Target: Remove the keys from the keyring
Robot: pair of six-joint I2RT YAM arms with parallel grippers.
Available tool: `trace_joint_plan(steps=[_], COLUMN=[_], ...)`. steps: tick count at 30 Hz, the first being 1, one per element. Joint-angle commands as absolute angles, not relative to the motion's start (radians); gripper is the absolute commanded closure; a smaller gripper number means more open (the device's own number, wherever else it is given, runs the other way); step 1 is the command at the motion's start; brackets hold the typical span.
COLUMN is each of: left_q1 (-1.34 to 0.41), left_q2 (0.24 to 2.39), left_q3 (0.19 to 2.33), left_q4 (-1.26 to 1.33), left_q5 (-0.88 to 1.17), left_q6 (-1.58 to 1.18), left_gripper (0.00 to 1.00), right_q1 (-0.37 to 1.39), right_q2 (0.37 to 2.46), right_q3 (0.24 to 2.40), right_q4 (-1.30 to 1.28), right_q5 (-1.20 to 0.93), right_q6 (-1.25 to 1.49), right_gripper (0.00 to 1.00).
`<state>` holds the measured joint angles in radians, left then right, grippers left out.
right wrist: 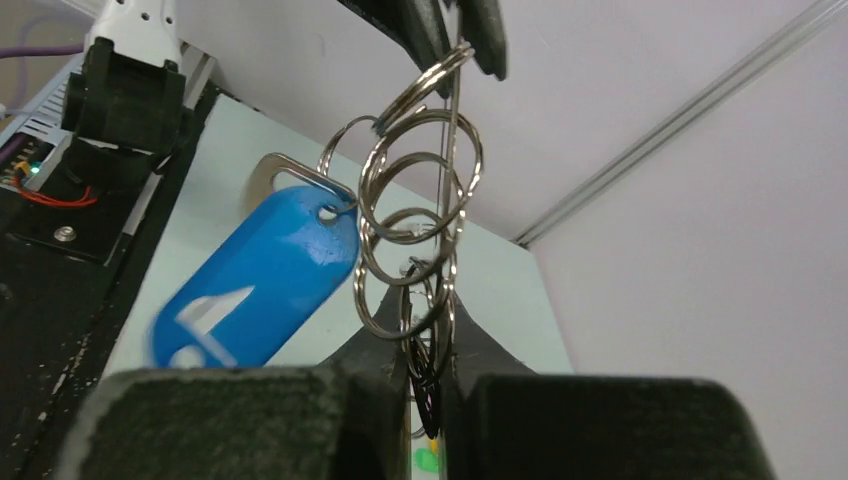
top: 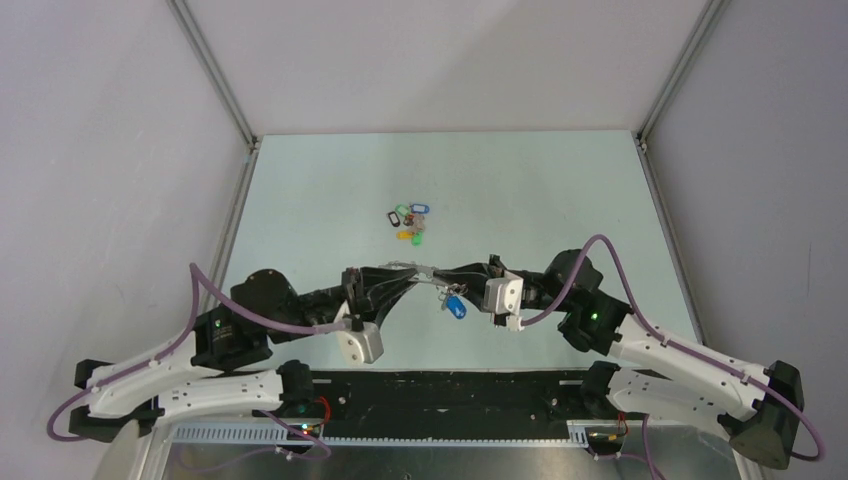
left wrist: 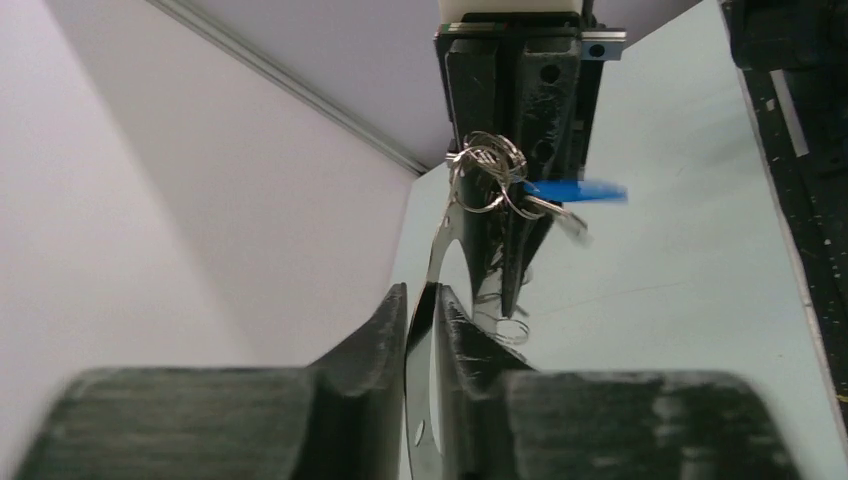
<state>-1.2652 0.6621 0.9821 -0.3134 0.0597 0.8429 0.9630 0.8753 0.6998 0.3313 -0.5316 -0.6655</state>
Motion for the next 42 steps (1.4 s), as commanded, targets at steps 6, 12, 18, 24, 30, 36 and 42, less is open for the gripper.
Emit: trace_joint_plan(steps=[6,12,18,24,30,36,42], left_q1=[-1.223,-1.208,-1.197,-1.195,-1.169,-1.148,-1.137], left_q2=[0.609,0.538,0.559,0.638,0.736,0.806,0.847], left_q3=[0.907,0.782,0.678,0.662,0.722,0.761,0.788], left_q4=[-0.106,-0.015,0.131,0.258,0.297,0.334,0.377], left_q5=[-0.115,-0.201,-0.133,-0.046,0.008,0.07,0.086], left_q6=[0.547,0.171,-0.064,-0.101,-0.099,-0.072,-0.041], left_gripper=[0.46,0.32,0.28,0.25,0.25,0.3,0.36], right_q1=[0.951,0.895,0.862,0.857,0.858,0.86,0.863], right_q2=[0.796,0.778,0.779,0.772,0.744,0.736,0.733], right_q3=[0.752,0.783,0.804,0.823,0.83,0.834,0.838], right_q4=[0.269,0.189,0.152,0.126,0.112,0.105,0.101], right_q5=[-0.337,-0.229,-0.215,-0.254,-0.285,-0.294,-0.301], right_q6=[-0.735,-0.794,-0.832,-0.825,-0.812,-0.806,-0.807], right_gripper=[1.0,1.0,1.0,1.0,1.0,1.0,1.0])
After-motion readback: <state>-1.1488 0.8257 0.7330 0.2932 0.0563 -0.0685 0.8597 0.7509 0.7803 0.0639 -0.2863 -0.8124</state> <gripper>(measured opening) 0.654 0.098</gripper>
